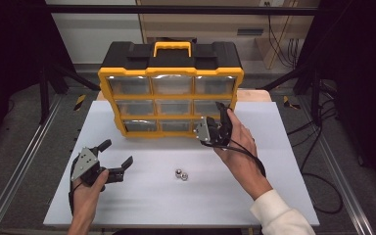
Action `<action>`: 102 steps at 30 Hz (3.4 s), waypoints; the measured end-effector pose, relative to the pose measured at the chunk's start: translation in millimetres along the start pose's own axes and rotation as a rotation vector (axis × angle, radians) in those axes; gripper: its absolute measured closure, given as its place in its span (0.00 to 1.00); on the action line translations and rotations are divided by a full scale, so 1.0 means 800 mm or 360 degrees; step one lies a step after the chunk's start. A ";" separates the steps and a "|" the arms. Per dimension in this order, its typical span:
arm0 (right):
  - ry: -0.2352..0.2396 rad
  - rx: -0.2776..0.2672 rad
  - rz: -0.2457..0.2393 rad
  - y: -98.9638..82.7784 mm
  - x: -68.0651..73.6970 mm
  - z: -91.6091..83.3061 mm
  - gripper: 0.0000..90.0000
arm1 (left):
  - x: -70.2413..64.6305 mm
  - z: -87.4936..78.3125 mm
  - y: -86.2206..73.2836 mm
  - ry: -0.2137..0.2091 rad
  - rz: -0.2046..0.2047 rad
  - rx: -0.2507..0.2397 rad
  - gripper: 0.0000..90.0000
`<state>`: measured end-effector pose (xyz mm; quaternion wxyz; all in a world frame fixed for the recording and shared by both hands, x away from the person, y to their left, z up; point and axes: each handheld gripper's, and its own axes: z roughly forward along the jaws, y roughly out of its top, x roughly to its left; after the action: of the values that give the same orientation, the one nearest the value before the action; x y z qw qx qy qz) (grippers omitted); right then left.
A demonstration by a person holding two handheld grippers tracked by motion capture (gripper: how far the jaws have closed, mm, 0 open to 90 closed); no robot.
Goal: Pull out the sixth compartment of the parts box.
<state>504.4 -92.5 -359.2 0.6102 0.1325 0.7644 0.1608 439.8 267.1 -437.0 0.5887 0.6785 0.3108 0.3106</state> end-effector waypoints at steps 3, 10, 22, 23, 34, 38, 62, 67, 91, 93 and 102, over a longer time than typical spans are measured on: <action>-0.0059 0.0012 -0.0070 0.000 0.003 0.004 0.49 | -0.003 0.001 0.000 -0.0006 0.0027 0.0017 0.02; -0.0110 0.0007 -0.0283 0.004 0.007 0.016 0.60 | -0.001 -0.001 0.002 0.0034 0.0125 0.0047 0.02; -0.0181 0.0029 -0.0444 0.010 0.011 0.030 0.73 | 0.001 -0.001 0.001 0.0023 0.0092 0.0039 0.02; -0.0182 0.0027 -0.0439 0.010 0.010 0.030 0.74 | 0.001 -0.001 0.001 0.0024 0.0096 0.0043 0.02; -0.0165 0.0033 -0.0507 0.013 0.012 0.034 0.78 | -0.001 0.000 0.001 0.0006 0.0105 0.0053 0.03; -0.0160 0.0030 -0.0510 0.014 0.014 0.036 0.79 | -0.002 0.000 0.001 -0.0001 0.0112 0.0063 0.03; -0.0201 0.0087 -0.0597 0.012 0.019 0.043 0.78 | -0.003 0.001 0.001 -0.0008 0.0103 0.0062 0.03; -0.0210 0.0095 -0.0578 0.012 0.021 0.043 0.79 | -0.003 0.001 0.001 -0.0008 0.0100 0.0065 0.03; -0.0277 0.0092 -0.0634 0.013 0.023 0.045 0.87 | -0.005 0.004 -0.001 -0.0021 0.0088 0.0070 0.03; -0.0275 0.0096 -0.0633 0.013 0.023 0.044 0.87 | -0.005 0.003 -0.001 -0.0022 0.0089 0.0071 0.03; -0.0260 0.0117 -0.0637 0.012 0.023 0.041 0.87 | -0.004 0.002 -0.001 -0.0018 0.0088 0.0075 0.03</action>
<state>532.2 -73.7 -378.3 0.6847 0.0127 0.7287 -0.0028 439.2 263.6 -437.8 0.5654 0.7023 0.2958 0.3156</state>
